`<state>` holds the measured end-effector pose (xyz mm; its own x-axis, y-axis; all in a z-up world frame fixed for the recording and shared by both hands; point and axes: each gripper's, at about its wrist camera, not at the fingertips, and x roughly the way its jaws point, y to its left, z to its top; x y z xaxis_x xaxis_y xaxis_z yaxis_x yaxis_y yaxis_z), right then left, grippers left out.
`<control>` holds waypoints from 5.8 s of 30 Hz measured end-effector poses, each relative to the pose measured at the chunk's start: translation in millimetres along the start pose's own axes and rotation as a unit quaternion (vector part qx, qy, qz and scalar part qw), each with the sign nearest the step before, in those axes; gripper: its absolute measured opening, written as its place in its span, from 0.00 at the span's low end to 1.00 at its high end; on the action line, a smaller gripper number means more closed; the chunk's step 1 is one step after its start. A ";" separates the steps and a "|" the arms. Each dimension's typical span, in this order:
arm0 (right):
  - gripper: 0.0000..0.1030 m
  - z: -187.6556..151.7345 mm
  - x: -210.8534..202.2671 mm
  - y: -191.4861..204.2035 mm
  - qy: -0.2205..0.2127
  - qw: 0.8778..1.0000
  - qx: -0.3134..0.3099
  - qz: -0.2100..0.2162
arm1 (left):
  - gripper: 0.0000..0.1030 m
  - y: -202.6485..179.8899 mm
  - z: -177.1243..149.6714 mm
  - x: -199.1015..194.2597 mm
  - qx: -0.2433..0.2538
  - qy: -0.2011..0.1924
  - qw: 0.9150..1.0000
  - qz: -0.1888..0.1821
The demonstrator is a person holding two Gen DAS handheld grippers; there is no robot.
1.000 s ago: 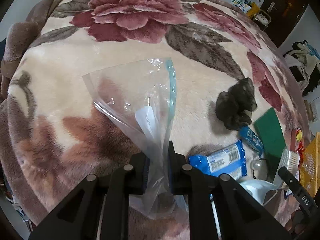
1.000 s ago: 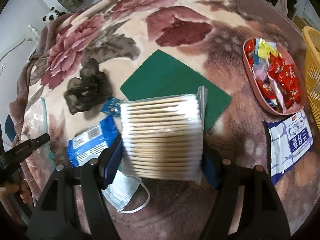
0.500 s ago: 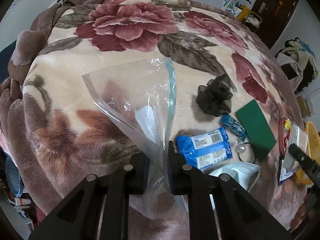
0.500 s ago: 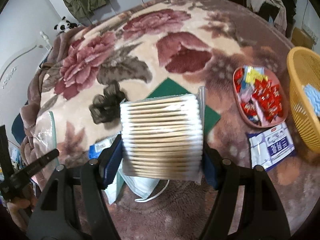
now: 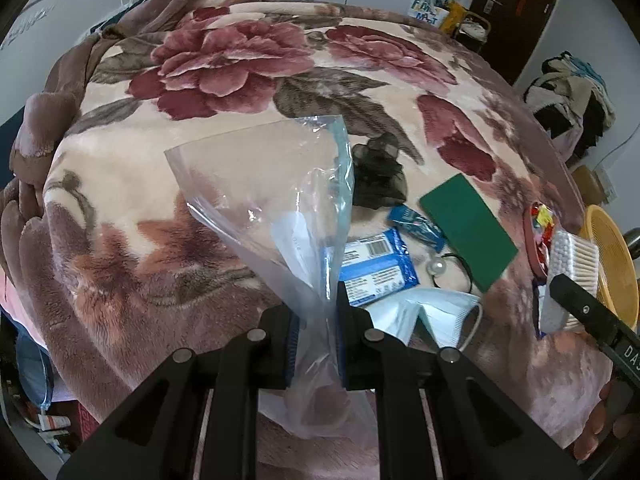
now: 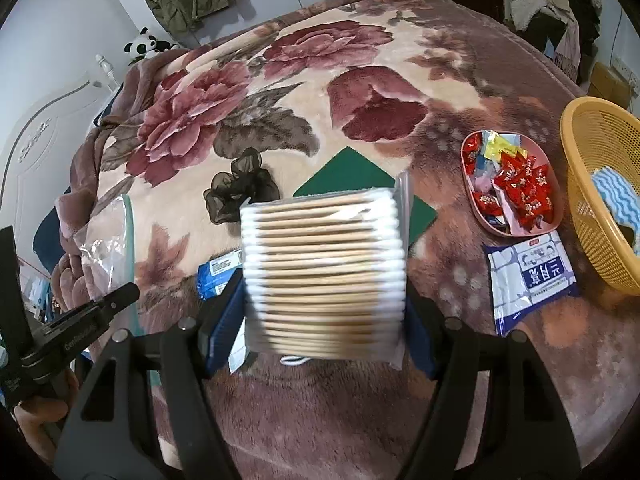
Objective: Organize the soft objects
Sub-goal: 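Carry the clear zip bag with the left tool while the right tool carries the swab bag over the basket, then open both tools to drop the zip bag and swab bag into the basket, then move both open tools back over the items on the blanket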
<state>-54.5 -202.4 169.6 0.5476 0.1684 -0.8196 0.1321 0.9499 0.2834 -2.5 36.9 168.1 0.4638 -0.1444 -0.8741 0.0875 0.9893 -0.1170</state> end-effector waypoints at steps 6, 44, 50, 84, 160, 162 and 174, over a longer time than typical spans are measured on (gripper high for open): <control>0.69 -7.9 -8.0 -1.2 0.002 1.000 -0.005 0.003 | 0.14 -14.7 -4.2 -9.7 0.012 -0.001 1.000 -0.003; 0.69 -31.9 -68.4 -69.1 -0.031 0.999 0.039 -0.015 | 0.14 -115.6 -21.7 -25.7 0.088 0.007 0.995 -0.043; 0.69 -32.0 -76.4 -84.0 -0.037 0.998 0.051 -0.023 | 0.14 -134.2 -22.8 -25.9 0.101 0.010 0.993 -0.052; 0.69 -20.4 -108.6 -189.4 -0.062 0.990 0.120 -0.050 | 0.14 -262.0 -18.4 -6.1 0.180 0.034 0.980 -0.081; 1.00 26.9 -135.7 -332.8 -0.079 0.969 0.193 -0.130 | 0.99 -469.1 -10.6 34.8 0.270 0.059 0.952 -0.128; 1.00 23.6 -135.7 -330.5 -0.075 0.969 0.195 -0.130 | 0.99 -463.4 -11.7 34.8 0.268 0.060 0.953 -0.125; 1.00 7.2 -131.9 -312.1 -0.044 0.973 0.186 -0.131 | 0.99 -431.4 -14.5 31.5 0.247 0.064 0.959 -0.121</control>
<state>-162.0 -522.9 192.9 0.5207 -0.1055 -0.8472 0.5579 0.7932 0.2441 -38.5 -394.1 184.2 0.2673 -0.3325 -0.9044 0.6007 0.7914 -0.1134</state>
